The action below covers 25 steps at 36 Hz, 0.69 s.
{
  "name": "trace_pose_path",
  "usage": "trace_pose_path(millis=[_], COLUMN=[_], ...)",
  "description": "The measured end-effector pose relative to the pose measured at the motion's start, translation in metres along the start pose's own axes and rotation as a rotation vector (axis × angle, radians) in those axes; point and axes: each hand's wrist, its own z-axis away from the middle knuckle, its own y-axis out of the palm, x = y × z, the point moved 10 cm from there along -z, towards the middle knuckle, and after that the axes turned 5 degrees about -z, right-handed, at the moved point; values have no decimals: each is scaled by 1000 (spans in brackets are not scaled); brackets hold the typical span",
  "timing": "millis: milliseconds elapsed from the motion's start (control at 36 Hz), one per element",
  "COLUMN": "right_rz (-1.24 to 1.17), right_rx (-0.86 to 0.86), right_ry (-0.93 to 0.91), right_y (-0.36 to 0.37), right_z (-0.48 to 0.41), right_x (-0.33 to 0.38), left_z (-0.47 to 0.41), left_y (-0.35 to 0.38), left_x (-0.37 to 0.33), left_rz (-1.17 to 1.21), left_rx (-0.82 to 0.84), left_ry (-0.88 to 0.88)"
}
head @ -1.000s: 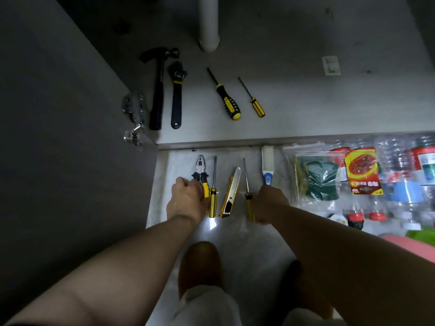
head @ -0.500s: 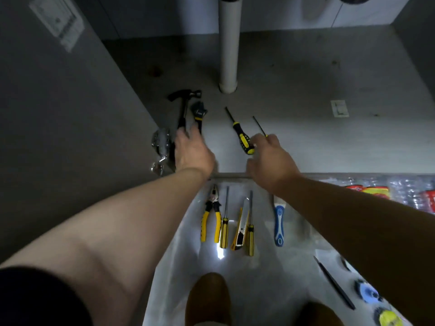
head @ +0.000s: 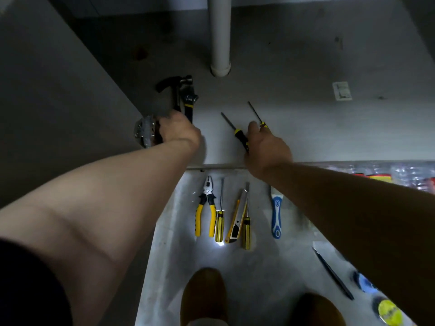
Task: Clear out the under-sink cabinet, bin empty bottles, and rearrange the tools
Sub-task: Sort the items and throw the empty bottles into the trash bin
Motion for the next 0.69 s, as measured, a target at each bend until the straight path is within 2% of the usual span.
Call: trace_pose_path(millis=[139,250,361,500,694], right_rz=[-124,-177,-257,-224,-247], right_rx=[36,22,118,368,691], right_ry=[33,59,179,281,523], right_y=[-4,-3,15,50,91], right_z=[30,69,112,159,212], right_x=[-13,-25,-40,-50,-80], left_z=[10,50,105,176,229], left_y=[-12,-25,-23,23,93], left_x=[-1,3,18,52,91], left_rz=[43,67,212,364,318], left_rx=[-3,-49,-33,238,563], left_ry=[-71,-2,99,167,180])
